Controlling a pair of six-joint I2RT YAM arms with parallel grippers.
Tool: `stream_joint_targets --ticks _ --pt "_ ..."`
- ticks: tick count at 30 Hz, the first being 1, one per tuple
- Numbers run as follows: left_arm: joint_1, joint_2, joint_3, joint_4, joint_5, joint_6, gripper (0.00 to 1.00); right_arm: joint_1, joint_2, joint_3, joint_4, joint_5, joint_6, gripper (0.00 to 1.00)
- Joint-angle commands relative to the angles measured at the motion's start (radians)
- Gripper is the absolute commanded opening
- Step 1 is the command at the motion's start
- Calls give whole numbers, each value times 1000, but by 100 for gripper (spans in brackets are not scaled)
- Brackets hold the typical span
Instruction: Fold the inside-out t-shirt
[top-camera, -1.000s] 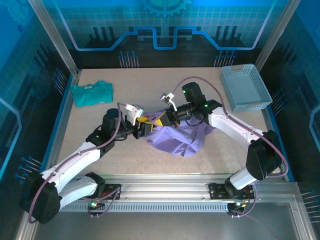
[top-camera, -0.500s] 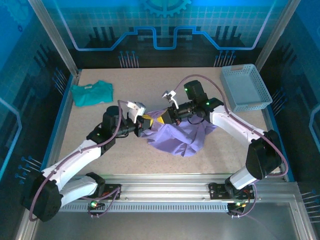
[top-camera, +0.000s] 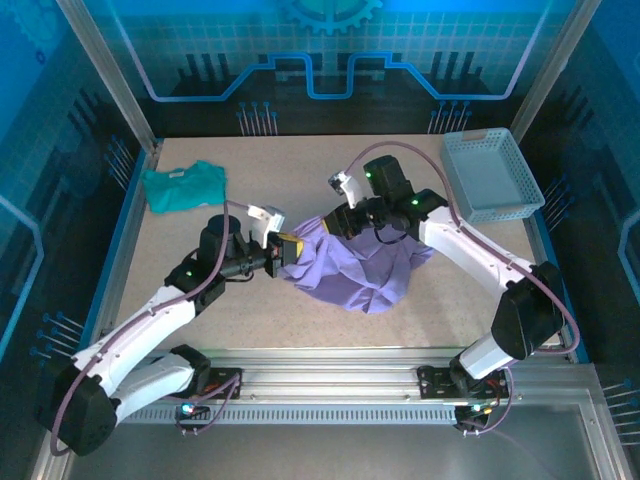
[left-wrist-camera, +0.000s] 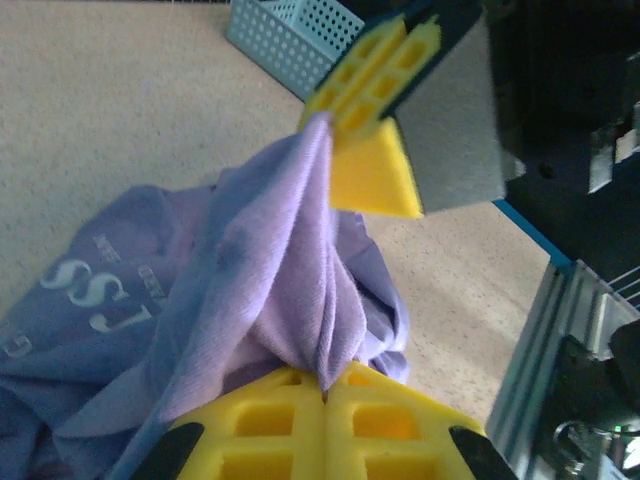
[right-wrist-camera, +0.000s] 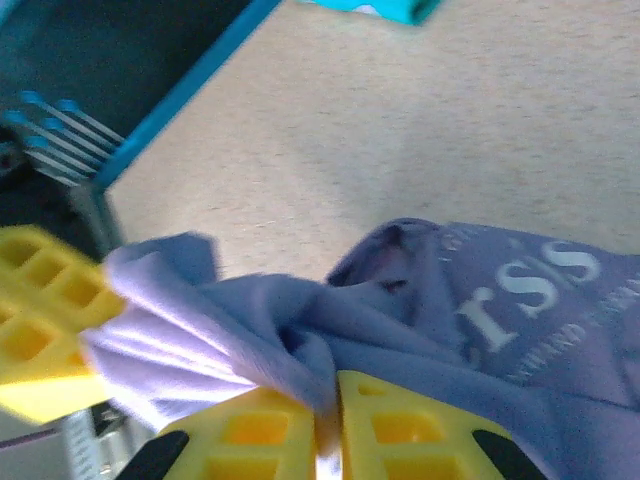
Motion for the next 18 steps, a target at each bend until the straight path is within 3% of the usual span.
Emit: stream_joint_targets --ticks 1,5,9,13,18 --pt "-24 -23 43 -112 25 -82 2 36 -17 42 -65 224 -24 11" --pt "-34 -7 64 -126 -35 -198 0 79 -19 37 -84 282 -54 14" --pt "-34 32 115 -190 -137 -322 0 109 -116 -77 -52 342 -82 25" --pt "-36 80 157 -214 -136 -392 0 176 -256 -265 144 222 -86 40" --pt "-37 87 183 -222 -107 -428 0 246 -198 -369 400 168 -6 56"
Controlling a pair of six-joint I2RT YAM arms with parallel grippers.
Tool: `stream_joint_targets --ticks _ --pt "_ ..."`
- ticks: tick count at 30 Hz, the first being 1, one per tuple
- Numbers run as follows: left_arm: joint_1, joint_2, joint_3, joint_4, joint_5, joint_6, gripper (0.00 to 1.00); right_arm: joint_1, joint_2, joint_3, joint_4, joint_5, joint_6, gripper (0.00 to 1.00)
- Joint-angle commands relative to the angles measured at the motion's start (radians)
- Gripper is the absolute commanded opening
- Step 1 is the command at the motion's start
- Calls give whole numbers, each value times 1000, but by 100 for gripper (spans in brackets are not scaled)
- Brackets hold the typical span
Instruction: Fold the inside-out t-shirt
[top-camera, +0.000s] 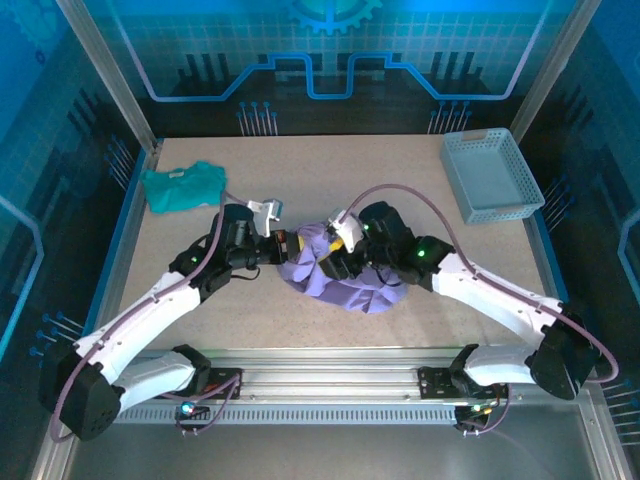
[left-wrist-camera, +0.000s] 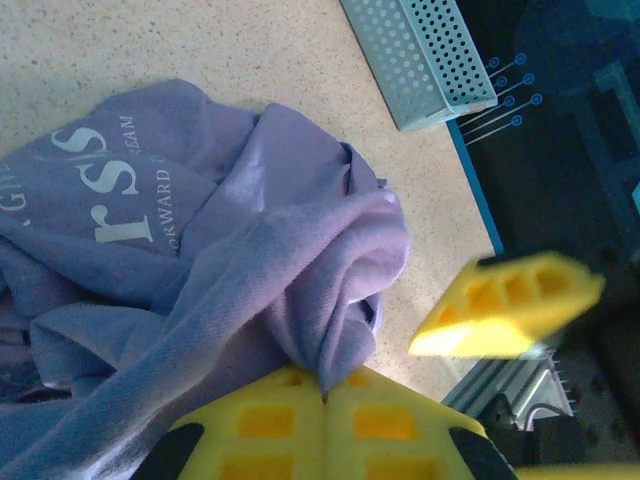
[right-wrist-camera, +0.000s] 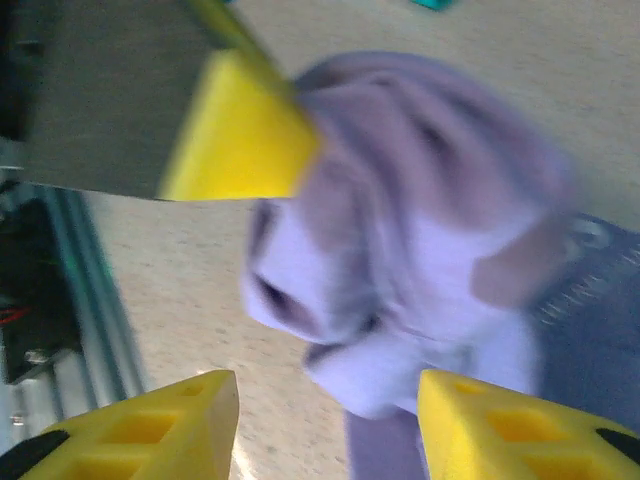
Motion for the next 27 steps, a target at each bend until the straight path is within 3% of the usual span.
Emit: stream_joint_targets --ticks 1,3,4,7,10,17,24,27 --pt "-6 -12 38 -27 10 -59 0 21 83 -29 221 -39 47 58" --pt "-6 -20 47 -48 18 -52 0 21 129 -10 246 -28 47 57" --pt "-5 -23 53 -65 21 -45 0 21 146 3 248 -26 38 52" --pt "-3 -28 81 -132 37 -6 0 8 169 48 184 47 10 18" --pt "-2 -29 105 -199 67 52 0 -22 142 51 123 83 -47 0" --pt "3 12 108 -190 179 92 6 -76 126 104 -54 -91 -199 0" --pt "8 17 102 -169 232 107 10 -88 162 183 -217 -29 -257 0" --pt "16 8 104 -187 241 129 17 -90 173 202 -242 -38 -262 0"
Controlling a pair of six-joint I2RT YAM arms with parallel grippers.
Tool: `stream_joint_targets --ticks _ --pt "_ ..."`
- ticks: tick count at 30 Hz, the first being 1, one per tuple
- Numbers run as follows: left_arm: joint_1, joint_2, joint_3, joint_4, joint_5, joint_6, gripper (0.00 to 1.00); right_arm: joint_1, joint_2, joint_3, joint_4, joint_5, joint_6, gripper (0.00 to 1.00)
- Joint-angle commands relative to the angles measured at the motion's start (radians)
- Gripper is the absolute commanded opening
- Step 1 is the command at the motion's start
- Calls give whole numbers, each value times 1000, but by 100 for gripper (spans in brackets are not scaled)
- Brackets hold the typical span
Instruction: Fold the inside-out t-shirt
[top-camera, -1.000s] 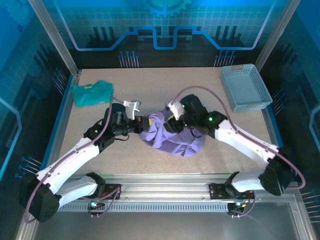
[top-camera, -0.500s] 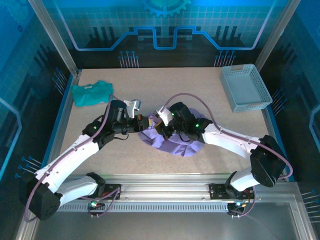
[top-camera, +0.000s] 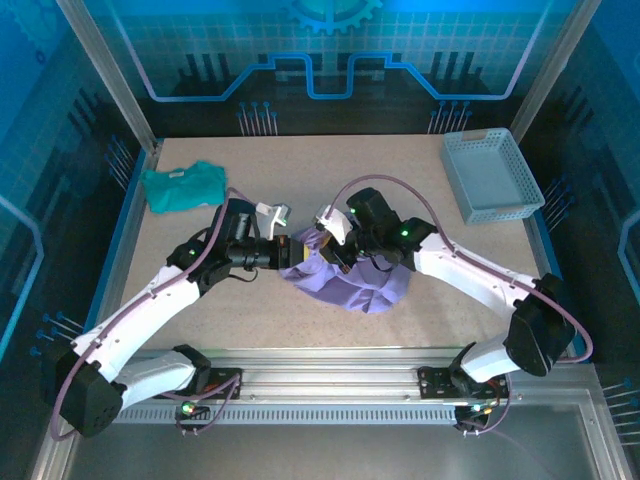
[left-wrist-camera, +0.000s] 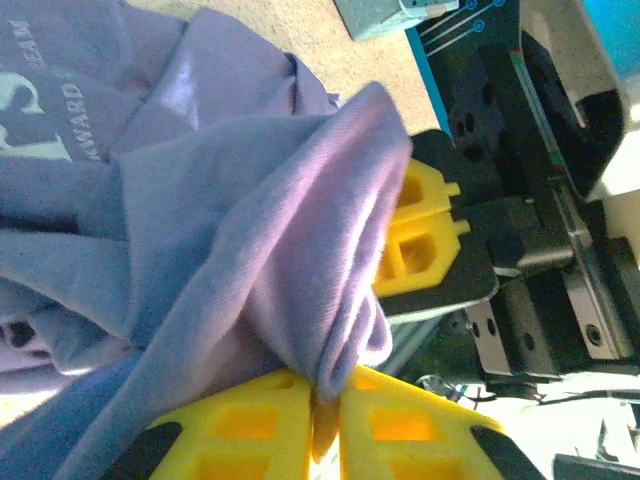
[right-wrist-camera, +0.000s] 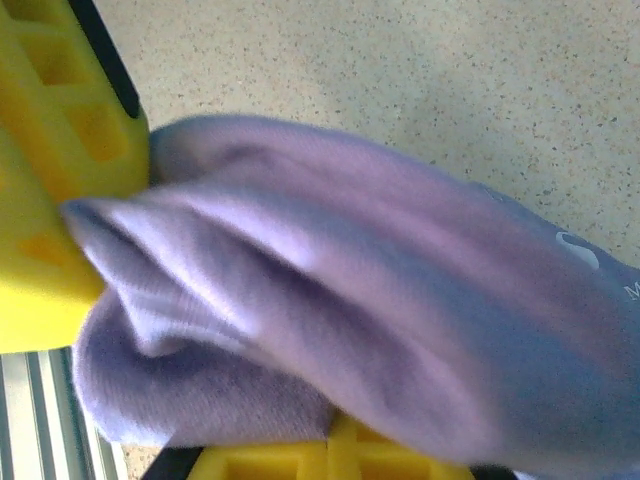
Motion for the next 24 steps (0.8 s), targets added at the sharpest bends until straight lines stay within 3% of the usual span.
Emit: stream_joint_targets --ticks 1,9,13,15,20,24 --pt "13 -13 19 -22 53 44 19 -18 14 36 -73 -13 -33 0" --pt "14 25 9 6 37 58 18 -29 10 40 -37 -151 1 0" --pt "14 34 18 3 37 62 8 -35 11 40 -51 -110 5 0" --pt "14 29 24 -11 36 63 5 -36 15 51 -80 -16 19 0" --pt "14 -10 27 -43 56 40 2 -11 19 81 -117 353 82 2" --pt "14 -20 6 -5 179 -3 3 50 2 83 -90 565 71 3"
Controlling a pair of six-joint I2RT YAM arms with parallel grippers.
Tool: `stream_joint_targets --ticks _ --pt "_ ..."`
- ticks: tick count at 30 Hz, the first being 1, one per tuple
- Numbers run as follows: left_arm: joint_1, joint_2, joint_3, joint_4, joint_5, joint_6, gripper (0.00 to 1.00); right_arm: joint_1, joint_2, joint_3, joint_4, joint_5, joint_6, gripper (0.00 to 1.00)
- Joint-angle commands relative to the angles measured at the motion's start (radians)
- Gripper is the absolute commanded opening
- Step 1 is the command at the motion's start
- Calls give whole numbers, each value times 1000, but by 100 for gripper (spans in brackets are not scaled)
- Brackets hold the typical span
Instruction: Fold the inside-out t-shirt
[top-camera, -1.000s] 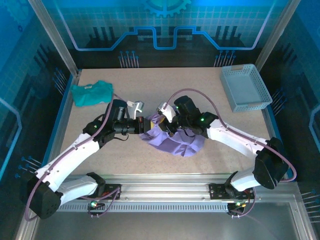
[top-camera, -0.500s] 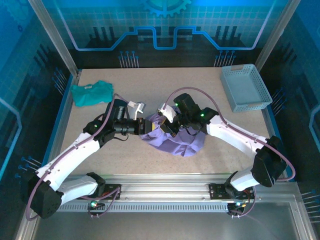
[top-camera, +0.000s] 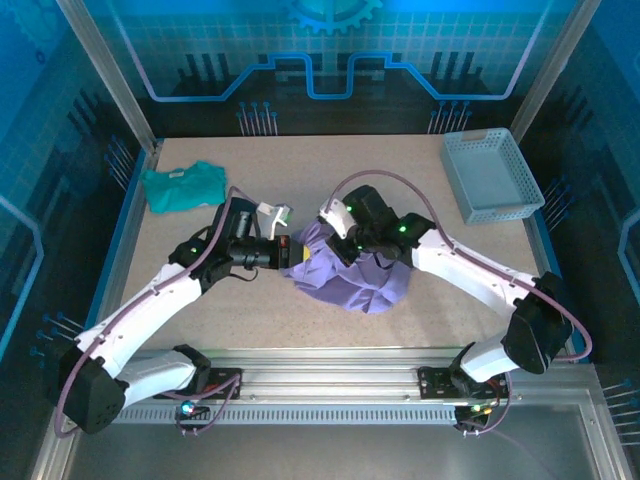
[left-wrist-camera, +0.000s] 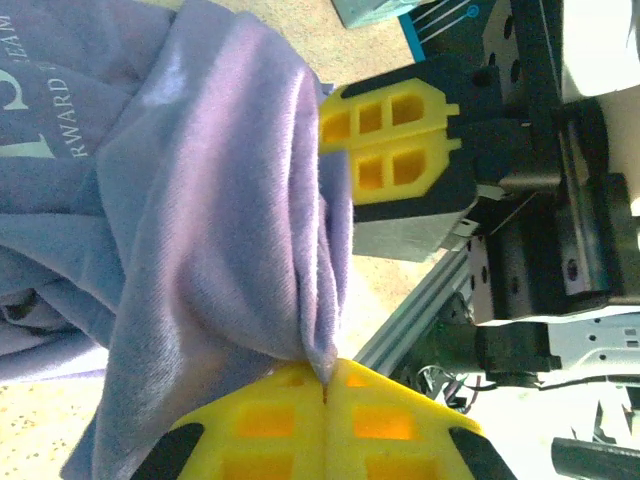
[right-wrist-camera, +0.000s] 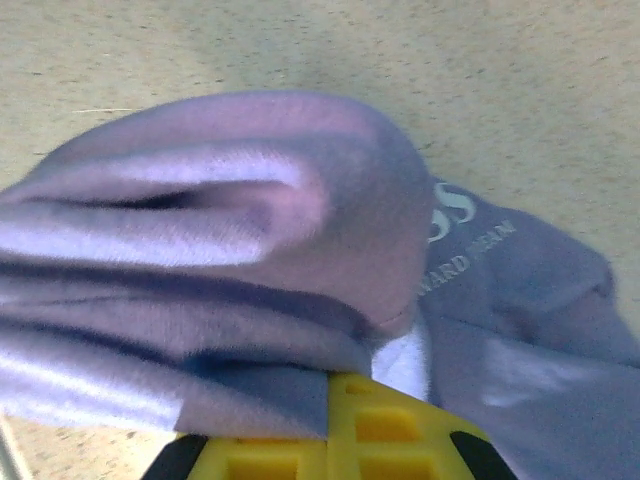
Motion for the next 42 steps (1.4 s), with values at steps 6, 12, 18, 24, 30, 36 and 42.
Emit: stream_joint_targets --ticks 6,12,18,24,30,36,42 --pt "44 -28 -46 173 278 -167 3 31 -51 -11 33 390 3 5" --pt "135 -43 -162 513 341 -446 0 21 -110 -50 8 331 -43 20" --pt "135 -32 -139 453 323 -411 0 17 -236 -150 124 -79 -147 40" --pt "134 -36 -120 385 319 -359 0 19 -190 -142 226 -247 -158 48" --pt "134 -52 -121 379 312 -349 0 19 -103 -109 262 -281 -131 35" --pt "136 -98 -96 213 101 -212 1 -34 -133 -159 310 -423 -52 0" --pt "97 -197 -160 180 -128 -66 29 -95 -145 -191 364 -571 81 0"
